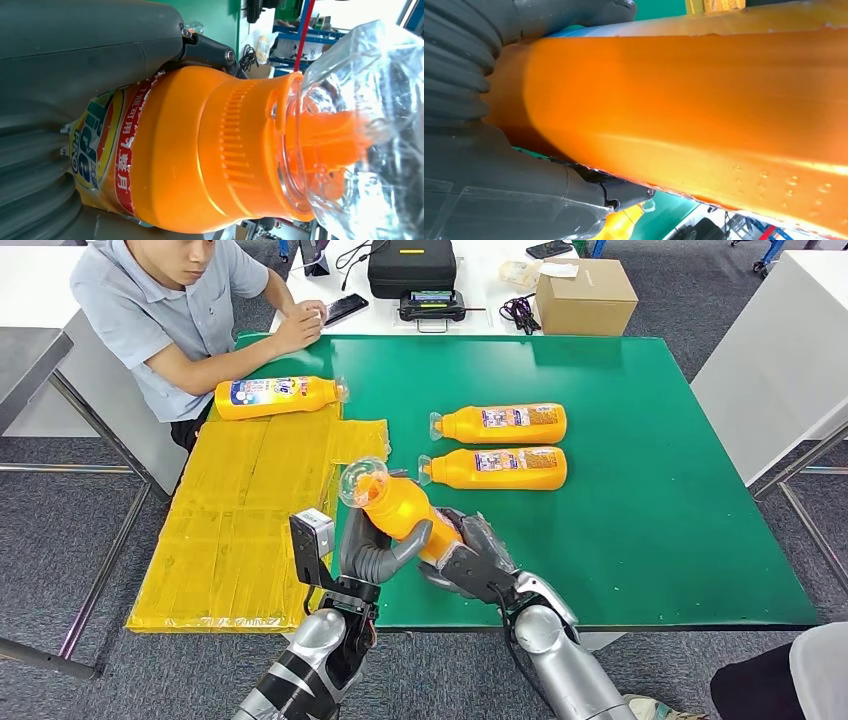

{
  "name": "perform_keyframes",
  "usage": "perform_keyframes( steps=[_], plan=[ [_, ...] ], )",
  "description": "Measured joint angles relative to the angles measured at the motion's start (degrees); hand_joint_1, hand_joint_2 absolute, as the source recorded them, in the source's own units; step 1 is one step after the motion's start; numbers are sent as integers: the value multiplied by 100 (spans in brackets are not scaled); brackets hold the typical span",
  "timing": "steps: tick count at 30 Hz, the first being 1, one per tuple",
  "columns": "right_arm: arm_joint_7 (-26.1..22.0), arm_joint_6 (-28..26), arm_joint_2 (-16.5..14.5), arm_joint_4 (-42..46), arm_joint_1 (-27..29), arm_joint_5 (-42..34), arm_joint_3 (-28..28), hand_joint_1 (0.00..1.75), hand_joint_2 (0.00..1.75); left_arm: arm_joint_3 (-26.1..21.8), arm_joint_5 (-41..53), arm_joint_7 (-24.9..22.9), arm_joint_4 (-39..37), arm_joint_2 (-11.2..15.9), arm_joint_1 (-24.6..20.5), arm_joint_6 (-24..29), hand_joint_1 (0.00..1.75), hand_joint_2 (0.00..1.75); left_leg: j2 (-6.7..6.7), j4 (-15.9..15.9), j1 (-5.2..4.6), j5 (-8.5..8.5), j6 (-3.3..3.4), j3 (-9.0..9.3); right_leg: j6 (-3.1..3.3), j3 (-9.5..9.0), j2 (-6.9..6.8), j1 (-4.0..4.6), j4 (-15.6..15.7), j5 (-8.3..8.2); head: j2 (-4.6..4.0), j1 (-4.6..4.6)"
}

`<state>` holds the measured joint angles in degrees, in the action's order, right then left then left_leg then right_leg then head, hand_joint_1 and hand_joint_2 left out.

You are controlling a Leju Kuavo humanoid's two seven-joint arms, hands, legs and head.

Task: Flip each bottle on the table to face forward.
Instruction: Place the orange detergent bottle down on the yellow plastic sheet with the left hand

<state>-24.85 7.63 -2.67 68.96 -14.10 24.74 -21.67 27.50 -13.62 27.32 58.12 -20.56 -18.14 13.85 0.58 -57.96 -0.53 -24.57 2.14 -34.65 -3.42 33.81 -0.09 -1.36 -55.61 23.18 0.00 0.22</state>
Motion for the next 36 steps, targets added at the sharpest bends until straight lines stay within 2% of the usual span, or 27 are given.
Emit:
perform_keyframes(
  steps=[13,14,17,18,19,24,30,32,34,36],
  plan=[
    [2,0,-22,0,-1,0,1,150,175,0,0,4,0,-4,-4,1,175,175,0,0,0,0,0,0,0,0,0,0,0,0,0,-1],
    [2,0,-22,0,-1,0,1,141,175,0,0,4,0,-4,-4,1,175,175,0,0,0,0,0,0,0,0,0,0,0,0,0,-1],
    [2,0,-24,0,-1,0,2,33,175,0,5,4,0,-5,-5,1,175,175,0,0,0,0,0,0,0,0,0,0,0,0,0,0],
    [2,1,-24,0,-1,-1,2,4,175,0,13,4,0,-5,-6,1,175,175,0,0,0,0,0,0,0,0,0,0,0,0,0,1],
    [2,1,-28,1,-1,-2,2,0,175,0,28,5,0,-5,-6,2,175,175,0,0,0,0,0,0,0,0,0,0,0,0,0,0],
    [36,-77,-84,7,-6,12,29,0,175,-5,482,0,9,-5,2,197,175,175,0,0,0,0,0,1,0,0,0,0,0,0,0,1],
    [61,-487,-100,259,272,489,301,0,175,-107,1983,-386,347,26,156,482,175,175,2,-1,0,0,0,-1,0,0,-1,0,0,0,0,-1],
    [105,-778,-102,437,449,918,478,0,175,-203,2806,-777,569,62,255,625,175,175,2,-1,-1,-1,0,-3,0,1,-1,0,0,0,0,-1],
    [160,-1070,-116,638,609,1471,729,0,175,-330,4232,-1311,845,109,377,781,175,175,2,0,-1,-1,0,-4,0,2,-1,0,0,0,0,0],
    [169,-1169,-153,823,728,1827,970,0,175,-476,5678,-1624,1097,137,493,782,175,175,1,0,-1,-1,0,-4,0,3,0,0,0,1,0,1]
  ],
)
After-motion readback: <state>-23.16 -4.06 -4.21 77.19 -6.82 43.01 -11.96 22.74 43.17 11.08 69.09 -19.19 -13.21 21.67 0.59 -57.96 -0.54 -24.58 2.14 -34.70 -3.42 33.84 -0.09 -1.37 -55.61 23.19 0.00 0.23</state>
